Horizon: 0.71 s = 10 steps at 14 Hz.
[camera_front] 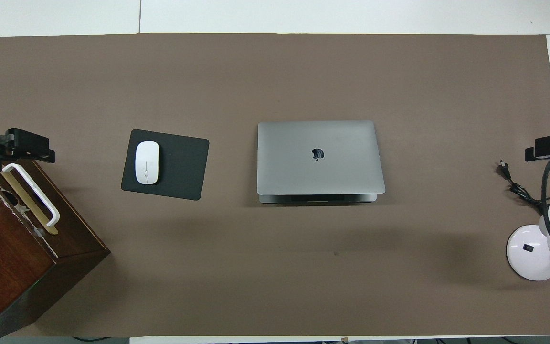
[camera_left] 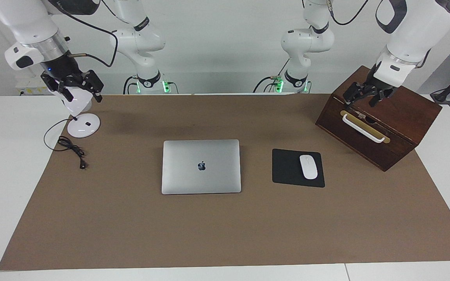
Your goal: Close laptop with both arms
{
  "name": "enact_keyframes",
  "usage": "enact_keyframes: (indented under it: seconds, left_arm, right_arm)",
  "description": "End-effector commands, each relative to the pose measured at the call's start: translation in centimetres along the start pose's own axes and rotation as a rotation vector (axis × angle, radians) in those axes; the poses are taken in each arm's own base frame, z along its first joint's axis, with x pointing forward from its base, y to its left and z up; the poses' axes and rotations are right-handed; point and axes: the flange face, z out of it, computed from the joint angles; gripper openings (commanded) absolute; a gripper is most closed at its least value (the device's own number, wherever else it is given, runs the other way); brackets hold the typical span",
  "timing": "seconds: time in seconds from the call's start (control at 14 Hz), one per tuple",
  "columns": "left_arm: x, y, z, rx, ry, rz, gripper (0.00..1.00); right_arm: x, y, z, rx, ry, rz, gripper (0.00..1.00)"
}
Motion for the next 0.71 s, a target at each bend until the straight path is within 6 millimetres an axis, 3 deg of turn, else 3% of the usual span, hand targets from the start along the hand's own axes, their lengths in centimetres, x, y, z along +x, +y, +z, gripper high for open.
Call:
enact_keyframes:
  seconds: [0.0, 0.64]
  left_arm:
    - [-0.2, -0.4, -0.6, 0.024, -0.033, 0.005, 1.00]
    - [-0.1, -0.3, -0.6, 0.025, -0.036, 0.006, 1.00]
  right_arm:
    - [-0.3, 0.3, 0.1, -0.017, 0.014, 0.022, 1.00]
    - [-0.2, 1.4, 0.1, -0.017, 0.017, 0.042, 1.00]
